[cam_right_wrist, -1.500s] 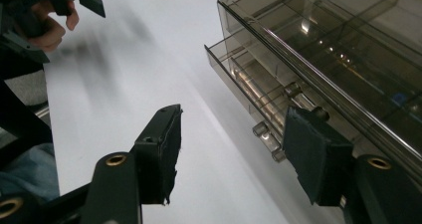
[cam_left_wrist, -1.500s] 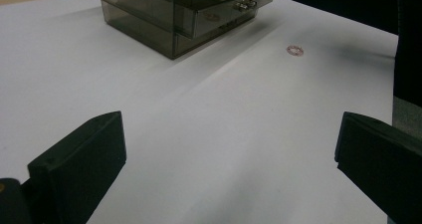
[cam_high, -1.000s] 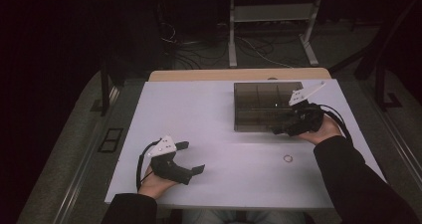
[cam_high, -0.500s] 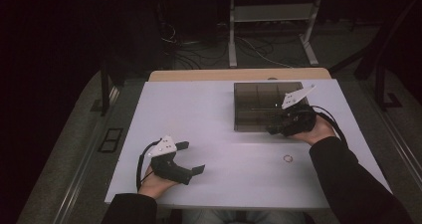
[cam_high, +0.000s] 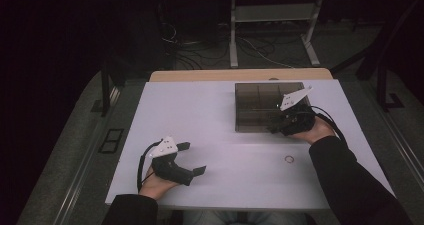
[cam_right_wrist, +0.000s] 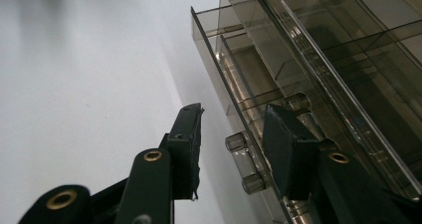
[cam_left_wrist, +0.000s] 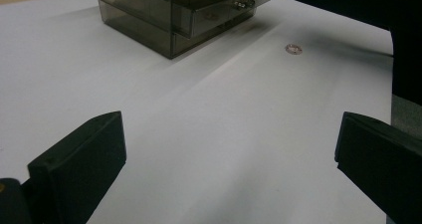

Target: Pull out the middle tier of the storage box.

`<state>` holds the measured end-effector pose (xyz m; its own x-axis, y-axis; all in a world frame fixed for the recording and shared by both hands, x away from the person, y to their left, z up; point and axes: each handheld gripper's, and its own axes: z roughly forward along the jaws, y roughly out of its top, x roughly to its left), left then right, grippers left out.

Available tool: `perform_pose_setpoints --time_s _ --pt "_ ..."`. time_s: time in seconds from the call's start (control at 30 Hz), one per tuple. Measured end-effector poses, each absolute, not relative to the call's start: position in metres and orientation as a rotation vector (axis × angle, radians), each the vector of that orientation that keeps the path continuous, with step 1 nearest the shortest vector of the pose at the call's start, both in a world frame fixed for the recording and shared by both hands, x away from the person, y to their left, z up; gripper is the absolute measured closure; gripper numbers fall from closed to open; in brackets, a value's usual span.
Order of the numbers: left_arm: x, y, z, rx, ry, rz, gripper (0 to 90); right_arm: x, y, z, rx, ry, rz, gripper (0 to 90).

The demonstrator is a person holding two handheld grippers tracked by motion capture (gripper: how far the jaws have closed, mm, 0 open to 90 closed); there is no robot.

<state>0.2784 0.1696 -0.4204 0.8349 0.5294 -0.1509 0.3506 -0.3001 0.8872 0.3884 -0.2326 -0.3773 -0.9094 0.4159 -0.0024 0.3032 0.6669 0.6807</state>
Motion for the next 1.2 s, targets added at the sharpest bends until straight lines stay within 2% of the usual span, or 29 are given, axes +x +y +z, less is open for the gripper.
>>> perform_pose_setpoints --time_s 0.5,0.77,1.2 --pt "0.278 0.169 -0.421 1.917 0.655 0.2 0.0 0.395 -0.231 -0.386 0.554 2.746 0.998 63.4" --pt "0.278 0.169 -0.421 1.917 0.655 0.2 0.0 0.406 -0.234 -0.39 0.601 2.789 1.069 71.4" --pt "0.278 0.169 -0.421 1.919 0.655 0.202 0.0 0.413 -0.24 -0.393 0.646 2.81 1.132 78.5"
